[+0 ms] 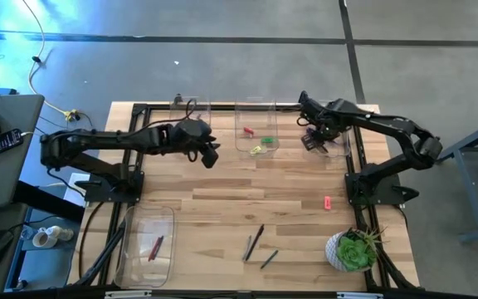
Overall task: Sort crayons/erasers/pens/pencils in bins
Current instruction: Put the pink eraser into the top middle transparent bin
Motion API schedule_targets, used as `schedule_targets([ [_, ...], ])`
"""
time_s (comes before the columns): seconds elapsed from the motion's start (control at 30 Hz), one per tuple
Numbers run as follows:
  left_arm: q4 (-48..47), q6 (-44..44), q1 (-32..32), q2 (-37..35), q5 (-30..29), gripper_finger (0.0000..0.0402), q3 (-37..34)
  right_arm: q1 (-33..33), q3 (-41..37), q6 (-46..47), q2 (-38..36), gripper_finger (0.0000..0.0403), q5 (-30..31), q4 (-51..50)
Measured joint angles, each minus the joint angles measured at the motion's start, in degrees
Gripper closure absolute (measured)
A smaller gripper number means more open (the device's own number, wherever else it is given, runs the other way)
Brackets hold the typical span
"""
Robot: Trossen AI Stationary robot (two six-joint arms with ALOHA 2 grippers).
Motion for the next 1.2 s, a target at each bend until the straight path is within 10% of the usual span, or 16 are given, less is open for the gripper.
schedule_targets([
  [0.33, -2.8, 1.5, 0.6, -1.5, 0.1, 0.0271, 0.0, 4.6, 6.7, 9.1, -4.0, 0.0237, -2.3, -7.3],
  [1.2, -6.1, 2.8, 0.2, -1.5, 0.7, 0.0271, 0.0, 42.6, -3.0, 56.7, -11.3, 0.0238, -8.0, -3.0],
])
